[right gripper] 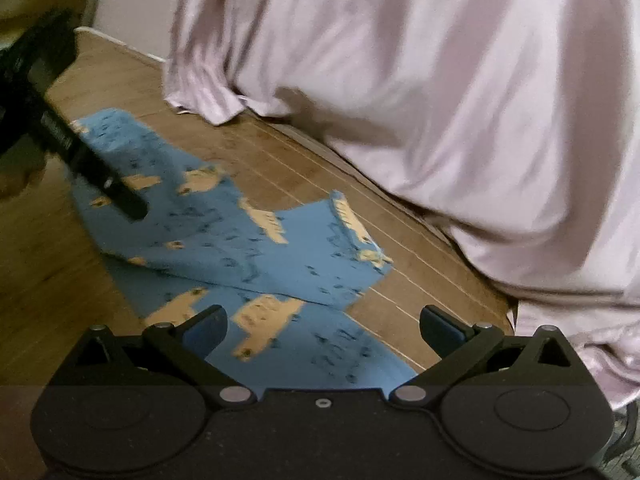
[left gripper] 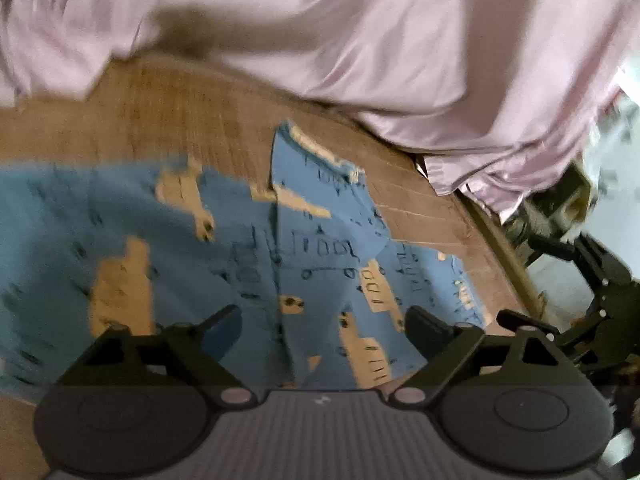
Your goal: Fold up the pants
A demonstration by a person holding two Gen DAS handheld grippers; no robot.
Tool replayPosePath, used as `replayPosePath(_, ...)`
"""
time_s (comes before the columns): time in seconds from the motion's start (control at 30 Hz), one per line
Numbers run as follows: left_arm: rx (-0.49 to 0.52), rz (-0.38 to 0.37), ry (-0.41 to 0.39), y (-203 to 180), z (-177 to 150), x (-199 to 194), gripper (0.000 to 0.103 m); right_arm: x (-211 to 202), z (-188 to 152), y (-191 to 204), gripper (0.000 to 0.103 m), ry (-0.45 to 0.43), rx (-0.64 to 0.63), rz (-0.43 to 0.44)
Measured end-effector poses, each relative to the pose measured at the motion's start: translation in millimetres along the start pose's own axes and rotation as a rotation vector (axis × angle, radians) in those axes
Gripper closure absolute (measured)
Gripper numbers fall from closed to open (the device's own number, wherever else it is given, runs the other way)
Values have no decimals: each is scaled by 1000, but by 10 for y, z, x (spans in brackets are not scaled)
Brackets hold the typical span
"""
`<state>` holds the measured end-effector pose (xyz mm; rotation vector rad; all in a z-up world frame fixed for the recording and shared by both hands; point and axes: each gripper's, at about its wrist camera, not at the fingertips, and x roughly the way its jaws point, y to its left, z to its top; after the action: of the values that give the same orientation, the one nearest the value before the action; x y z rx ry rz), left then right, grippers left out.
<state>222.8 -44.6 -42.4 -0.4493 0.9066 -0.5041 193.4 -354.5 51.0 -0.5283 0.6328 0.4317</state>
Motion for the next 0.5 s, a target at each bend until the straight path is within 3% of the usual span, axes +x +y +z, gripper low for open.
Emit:
replayPosePath(0.1, -139, -36, 18, 170, 7, 201, 15, 215, 139, -304, 2, 19, 93, 63)
replayPosePath(0.17, -203, -76, 45, 260, 9, 323, 23, 466, 298, -493, 6, 37, 188, 124)
replayPosePath(0.2, -232, -97, 64, 298, 8, 390, 32, 641, 401, -576, 8, 47, 237, 166)
replayPosePath(0.23, -262, -104, 88, 341, 5, 444, 46, 818, 517, -614, 15, 59, 261, 199)
replayPosePath(0.33, -364, -103, 118, 505, -24, 517, 74, 1429, 919, -571, 43, 111, 271, 249)
replayPosePath(0.4, -416, -91, 151, 626, -17, 541, 90, 1808, 1147, -482, 53, 159, 298, 253)
replayPosePath(0.5, -443, -104, 175, 740, 1, 582, 95, 2333, 1415, -330, 63, 299, 378, 241)
